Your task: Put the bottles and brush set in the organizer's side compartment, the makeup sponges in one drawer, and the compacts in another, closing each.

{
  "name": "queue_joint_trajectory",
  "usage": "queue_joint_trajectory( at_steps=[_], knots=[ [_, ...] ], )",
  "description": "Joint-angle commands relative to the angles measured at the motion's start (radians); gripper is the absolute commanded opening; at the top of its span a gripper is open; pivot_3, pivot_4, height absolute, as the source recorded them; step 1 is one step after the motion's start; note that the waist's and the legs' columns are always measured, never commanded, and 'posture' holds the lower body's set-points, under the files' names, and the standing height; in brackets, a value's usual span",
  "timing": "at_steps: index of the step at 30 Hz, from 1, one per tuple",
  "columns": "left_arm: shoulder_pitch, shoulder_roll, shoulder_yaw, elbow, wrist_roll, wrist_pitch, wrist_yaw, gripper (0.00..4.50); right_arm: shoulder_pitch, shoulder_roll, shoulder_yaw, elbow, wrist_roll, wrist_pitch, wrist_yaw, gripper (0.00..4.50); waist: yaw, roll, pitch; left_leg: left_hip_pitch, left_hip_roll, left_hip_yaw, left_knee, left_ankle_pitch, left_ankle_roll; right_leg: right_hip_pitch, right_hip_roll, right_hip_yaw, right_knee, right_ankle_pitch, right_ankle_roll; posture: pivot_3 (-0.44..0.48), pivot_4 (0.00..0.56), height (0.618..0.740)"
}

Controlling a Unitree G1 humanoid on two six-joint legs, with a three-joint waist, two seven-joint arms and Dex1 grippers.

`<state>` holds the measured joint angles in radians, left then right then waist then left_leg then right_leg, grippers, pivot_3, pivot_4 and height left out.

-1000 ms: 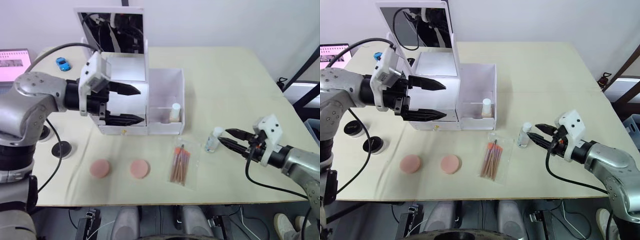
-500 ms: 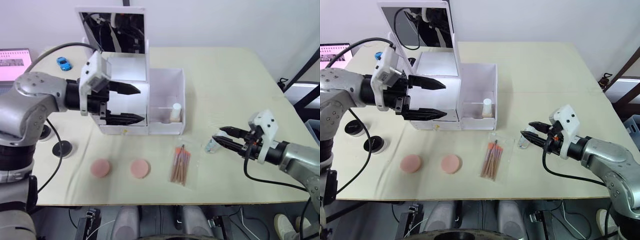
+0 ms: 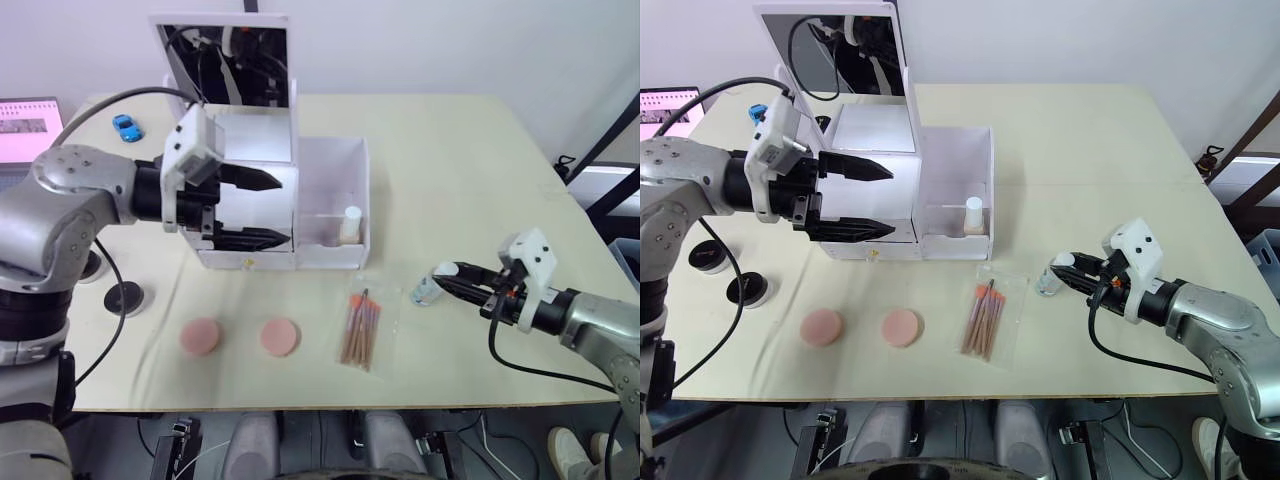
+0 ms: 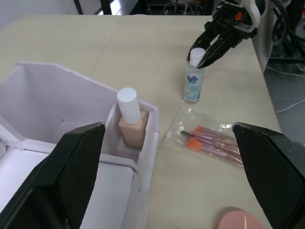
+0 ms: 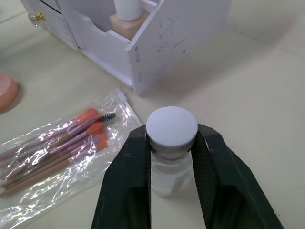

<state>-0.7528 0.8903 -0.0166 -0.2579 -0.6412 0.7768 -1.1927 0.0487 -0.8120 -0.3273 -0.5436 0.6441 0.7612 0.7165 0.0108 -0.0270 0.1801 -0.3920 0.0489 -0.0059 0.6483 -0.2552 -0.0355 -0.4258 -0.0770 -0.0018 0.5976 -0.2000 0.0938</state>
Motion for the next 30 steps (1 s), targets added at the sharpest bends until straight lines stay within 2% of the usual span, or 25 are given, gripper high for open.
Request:
queue_joint_trajectory(
  at_steps=[1,6,12,17,21,22,25,30],
  knots=[
    [-0.029,0.007,0.017,-0.014,0.002,-0.015,0.003,4.50,0.000,0.000,-0.032,-0.016,0.018,-0.014,0.007,0.67,0.000,0.000,0.000,0.000,0.000,0.000,0.000,0.000,0.000,0.000,0.000,0.000,0.000,0.000,0.000,0.000,0.150,0.725],
    [-0.034,0.003,0.013,-0.009,0.004,-0.017,0.003,4.50,-0.008,-0.010,-0.046,-0.026,0.037,-0.002,0.007,0.67,0.000,0.000,0.000,0.000,0.000,0.000,0.000,0.000,0.000,0.000,0.000,0.000,0.000,0.000,0.000,0.000,0.150,0.725],
    [-0.025,0.003,0.028,0.001,0.007,-0.021,0.016,4.50,-0.137,-0.054,-0.083,-0.034,0.134,0.089,-0.021,0.67,-0.002,0.000,0.000,0.000,0.000,0.000,0.000,0.000,0.000,0.000,0.000,0.000,0.000,0.000,0.000,0.000,0.150,0.725],
    [0.040,0.046,0.090,0.031,0.015,-0.043,0.021,4.50,-0.422,-0.133,-0.051,-0.037,0.322,0.259,-0.070,0.67,-0.011,0.002,0.001,0.001,0.000,0.000,0.000,0.000,0.000,0.000,0.000,0.000,0.001,0.001,-0.001,0.000,0.150,0.725],
    [0.130,0.105,0.167,0.082,0.040,-0.106,0.007,4.50,-0.686,-0.135,0.044,-0.007,0.392,0.364,-0.154,0.67,-0.027,0.002,0.001,0.000,0.001,0.000,-0.002,0.000,0.000,-0.002,0.001,0.000,0.001,0.001,-0.002,0.000,0.150,0.725],
    [0.171,0.110,0.229,0.088,0.027,-0.128,0.006,4.50,-0.774,-0.123,0.097,0.013,0.416,0.399,-0.144,0.67,-0.030,0.002,0.001,0.000,0.001,0.000,-0.002,0.000,0.000,-0.002,0.001,0.000,0.001,0.002,-0.003,0.000,0.150,0.725],
    [0.262,0.123,0.369,0.071,-0.019,-0.142,0.006,4.50,-0.942,-0.078,0.224,0.082,0.411,0.453,-0.111,0.67,-0.030,0.002,0.001,-0.001,0.001,0.001,-0.002,0.000,0.000,-0.003,0.001,0.000,0.000,0.002,-0.004,0.000,0.150,0.725],
    [0.424,0.131,0.498,-0.029,-0.059,-0.112,0.026,4.50,-1.080,-0.005,0.350,0.206,0.338,0.459,-0.068,0.67,-0.021,0.001,0.001,-0.002,0.001,0.002,-0.002,0.000,0.000,-0.003,-0.001,0.000,-0.001,0.003,-0.004,0.000,0.150,0.725]
  ],
)
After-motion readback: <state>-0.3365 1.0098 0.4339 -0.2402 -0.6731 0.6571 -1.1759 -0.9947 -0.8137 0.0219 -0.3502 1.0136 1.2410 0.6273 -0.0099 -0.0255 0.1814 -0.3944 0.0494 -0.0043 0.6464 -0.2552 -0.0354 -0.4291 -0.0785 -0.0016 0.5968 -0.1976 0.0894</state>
